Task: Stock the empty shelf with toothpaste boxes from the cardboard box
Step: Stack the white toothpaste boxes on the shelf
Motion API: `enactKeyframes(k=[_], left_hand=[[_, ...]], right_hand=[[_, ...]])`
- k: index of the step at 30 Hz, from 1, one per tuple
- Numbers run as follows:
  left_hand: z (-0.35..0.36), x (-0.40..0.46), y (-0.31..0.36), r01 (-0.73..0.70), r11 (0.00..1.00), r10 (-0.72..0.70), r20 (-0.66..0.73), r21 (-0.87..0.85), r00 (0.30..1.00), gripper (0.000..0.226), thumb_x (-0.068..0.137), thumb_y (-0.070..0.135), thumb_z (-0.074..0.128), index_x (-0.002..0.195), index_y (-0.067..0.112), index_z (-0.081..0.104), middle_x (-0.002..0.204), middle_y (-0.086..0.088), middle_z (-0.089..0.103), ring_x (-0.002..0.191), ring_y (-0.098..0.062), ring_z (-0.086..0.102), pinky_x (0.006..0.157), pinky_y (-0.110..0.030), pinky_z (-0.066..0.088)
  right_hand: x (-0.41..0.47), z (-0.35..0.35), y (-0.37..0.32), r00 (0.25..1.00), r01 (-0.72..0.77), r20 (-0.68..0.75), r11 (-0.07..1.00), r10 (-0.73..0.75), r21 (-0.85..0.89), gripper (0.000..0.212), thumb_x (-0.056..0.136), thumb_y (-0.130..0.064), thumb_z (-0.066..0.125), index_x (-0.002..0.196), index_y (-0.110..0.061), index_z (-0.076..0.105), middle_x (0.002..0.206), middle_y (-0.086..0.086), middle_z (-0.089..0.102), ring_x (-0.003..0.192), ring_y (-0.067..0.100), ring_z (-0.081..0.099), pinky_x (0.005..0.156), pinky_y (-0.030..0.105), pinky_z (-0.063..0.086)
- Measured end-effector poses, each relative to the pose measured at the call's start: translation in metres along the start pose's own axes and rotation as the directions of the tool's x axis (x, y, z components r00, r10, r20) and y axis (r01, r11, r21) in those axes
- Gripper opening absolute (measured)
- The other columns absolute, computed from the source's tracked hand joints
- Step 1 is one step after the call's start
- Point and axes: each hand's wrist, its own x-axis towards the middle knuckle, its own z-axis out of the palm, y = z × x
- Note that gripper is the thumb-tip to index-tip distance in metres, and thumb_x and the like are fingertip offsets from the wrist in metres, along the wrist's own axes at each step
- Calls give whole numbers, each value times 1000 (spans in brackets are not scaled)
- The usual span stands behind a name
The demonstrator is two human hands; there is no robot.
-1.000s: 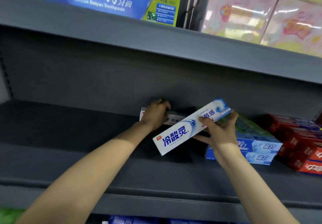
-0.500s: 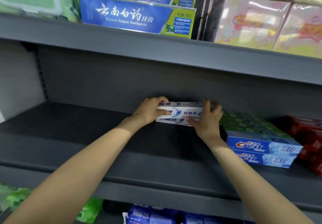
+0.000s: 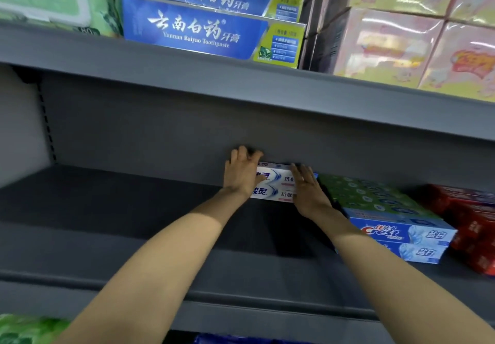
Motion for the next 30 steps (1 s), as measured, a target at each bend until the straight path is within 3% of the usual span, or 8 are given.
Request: enactKeyframes(k=[3,8,11,13,16,22,27,30], left_hand=[[-4,-3,-13,-31,998,31,-13,-46,999,49,86,13,60,132,17,44,131,-8,40,117,-25,39,95,-35,41],[-19,-19,-42,-34,999,36,49,-42,998,42,89,19,57,129,20,47,132,-4,43,119,-24,41,94,-36,39],[-32,-37,-45,-77,997,77,79,-6,994,40,93,22,52,132,21,46,135,-3,44,123,-24,39,98,-35,36],[-47,-51,-45,-117,990,108,112,80,988,37,95,19,47,132,18,47,134,-5,45,124,-25,38,98,-35,33],[-74,-83,-44,-168,960,131,169,226,977,35,94,17,44,129,15,49,131,-6,47,124,-26,38,96,-36,33],[-150,-196,-45,-90,963,63,113,254,992,25,94,19,42,116,15,55,114,-6,60,111,-27,52,86,-36,37],[-199,-324,-57,39,986,-60,127,162,990,23,85,23,44,97,14,62,92,-10,69,93,-32,62,77,-38,42],[-218,-400,-72,212,966,-236,166,149,957,20,92,26,45,98,16,62,96,-6,70,93,-30,63,79,-37,42]], right_hand=[[1,-2,-3,998,-19,54,999,21,-44,82,92,-1,44,150,-19,-11,158,4,-18,146,20,-16,120,35,3],[-12,-3,-35,999,17,33,1000,-17,-21,79,93,-5,46,151,-18,-5,158,-1,-17,146,17,-15,119,37,2],[-34,4,-67,994,75,-93,992,-65,103,70,89,-3,47,150,-15,15,160,4,9,147,19,7,119,35,15],[-51,4,-87,991,71,-125,977,-47,201,59,87,-4,48,143,-14,35,148,10,37,137,25,34,110,35,33],[-82,1,-114,995,67,-92,968,-46,242,40,86,-10,49,125,-17,56,128,11,58,118,29,54,94,34,46],[-181,-2,-157,981,138,-173,943,-89,302,21,87,-18,51,104,-19,63,105,8,67,99,29,61,79,34,49],[-285,19,-207,976,210,-22,905,-218,370,18,87,-19,49,97,-18,64,98,10,69,95,33,61,75,38,51],[-344,39,-244,949,258,79,896,-305,360,22,89,-20,48,101,-18,67,103,11,69,101,34,60,76,36,47]])
